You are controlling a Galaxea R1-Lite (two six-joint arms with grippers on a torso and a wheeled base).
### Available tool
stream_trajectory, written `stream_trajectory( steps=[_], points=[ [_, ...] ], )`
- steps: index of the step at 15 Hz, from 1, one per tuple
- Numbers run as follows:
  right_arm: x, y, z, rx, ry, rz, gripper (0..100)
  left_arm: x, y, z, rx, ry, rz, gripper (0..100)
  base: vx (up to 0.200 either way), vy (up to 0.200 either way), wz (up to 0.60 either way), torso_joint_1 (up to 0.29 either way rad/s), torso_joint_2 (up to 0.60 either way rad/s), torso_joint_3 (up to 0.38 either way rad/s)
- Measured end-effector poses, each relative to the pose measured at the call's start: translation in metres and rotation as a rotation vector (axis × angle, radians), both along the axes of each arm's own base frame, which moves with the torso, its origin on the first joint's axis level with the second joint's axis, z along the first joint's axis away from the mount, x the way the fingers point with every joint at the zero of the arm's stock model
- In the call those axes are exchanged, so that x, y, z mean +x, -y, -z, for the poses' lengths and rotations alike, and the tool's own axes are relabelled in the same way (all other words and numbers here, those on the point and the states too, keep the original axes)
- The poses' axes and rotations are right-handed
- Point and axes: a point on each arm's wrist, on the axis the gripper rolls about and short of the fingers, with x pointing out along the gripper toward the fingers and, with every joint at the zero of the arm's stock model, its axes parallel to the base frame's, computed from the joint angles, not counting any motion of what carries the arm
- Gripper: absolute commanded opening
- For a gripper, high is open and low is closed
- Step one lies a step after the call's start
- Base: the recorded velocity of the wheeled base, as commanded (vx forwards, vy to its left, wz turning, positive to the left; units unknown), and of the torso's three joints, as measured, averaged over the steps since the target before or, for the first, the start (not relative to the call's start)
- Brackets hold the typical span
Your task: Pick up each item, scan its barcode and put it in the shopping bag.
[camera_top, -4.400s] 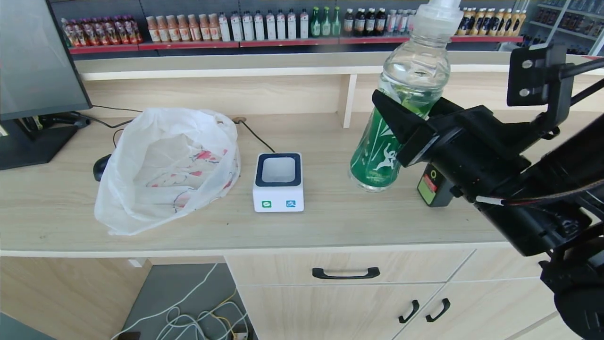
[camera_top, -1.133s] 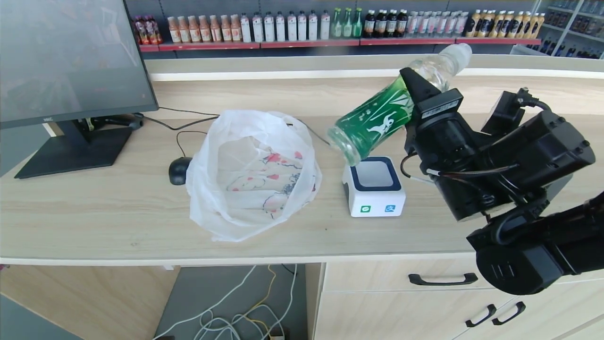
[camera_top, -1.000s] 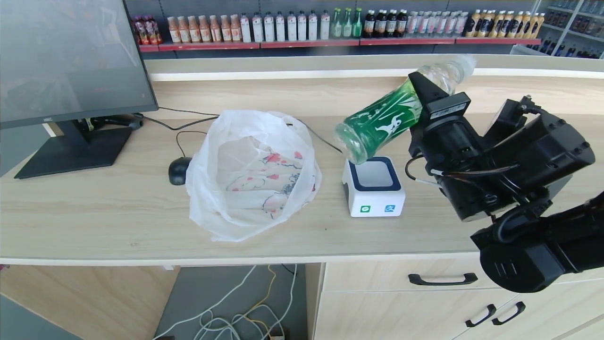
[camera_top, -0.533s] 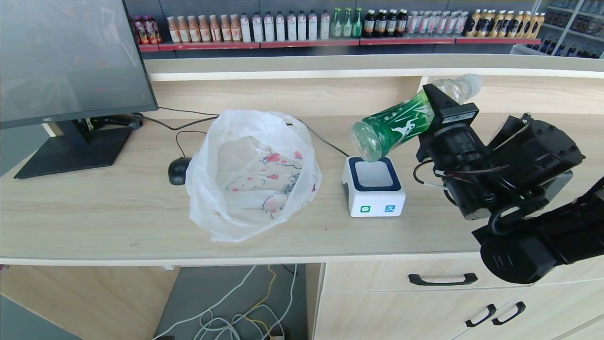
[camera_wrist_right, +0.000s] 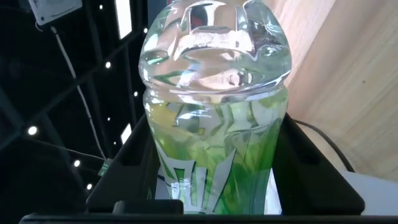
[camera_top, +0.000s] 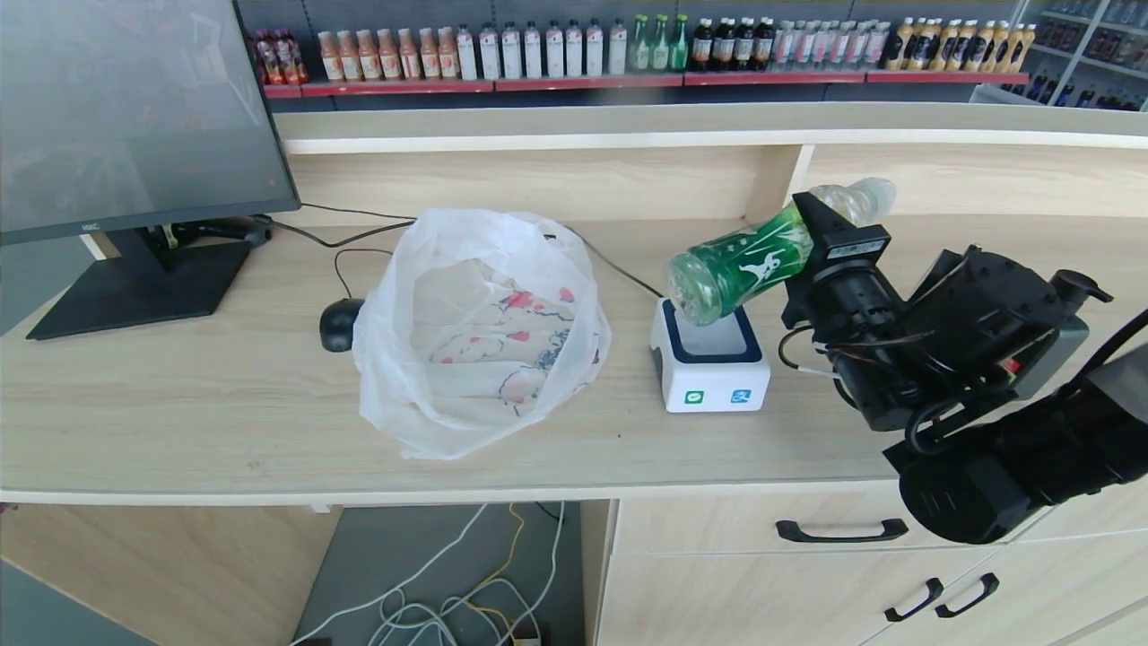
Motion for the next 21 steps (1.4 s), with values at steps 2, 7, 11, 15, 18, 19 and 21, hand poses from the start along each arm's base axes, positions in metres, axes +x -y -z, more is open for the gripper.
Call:
stream_trajectory(
  steps=[2, 7, 11, 15, 18, 19, 21],
  points=[
    [0.001, -0.001, 0.004, 0.012, -0.015, -0.011, 0, 0.0, 0.0, 0.0, 0.0, 0.0, 0.0, 100, 0.0, 0.0, 0.0, 0.0, 0.0, 0.0],
    [0.0, -0.008, 0.013, 0.016, -0.044, -0.036, 0, 0.0, 0.0, 0.0, 0.0, 0.0, 0.0, 100, 0.0, 0.0, 0.0, 0.0, 0.0, 0.0],
    [-0.002, -0.014, 0.018, 0.01, -0.063, -0.053, 0, 0.0, 0.0, 0.0, 0.0, 0.0, 0.0, 100, 0.0, 0.0, 0.0, 0.0, 0.0, 0.0],
    [-0.004, -0.022, 0.023, 0.008, -0.072, -0.078, 0, 0.0, 0.0, 0.0, 0.0, 0.0, 0.0, 100, 0.0, 0.0, 0.0, 0.0, 0.0, 0.0],
    [-0.004, -0.023, 0.025, 0.009, -0.077, -0.082, 0, 0.0, 0.0, 0.0, 0.0, 0.0, 0.0, 100, 0.0, 0.0, 0.0, 0.0, 0.0, 0.0],
    [-0.004, -0.024, 0.025, 0.008, -0.079, -0.082, 0, 0.0, 0.0, 0.0, 0.0, 0.0, 0.0, 100, 0.0, 0.0, 0.0, 0.0, 0.0, 0.0],
    [-0.002, -0.025, 0.028, 0.006, -0.085, -0.083, 0, 0.0, 0.0, 0.0, 0.0, 0.0, 0.0, 100, 0.0, 0.0, 0.0, 0.0, 0.0, 0.0]
  ],
)
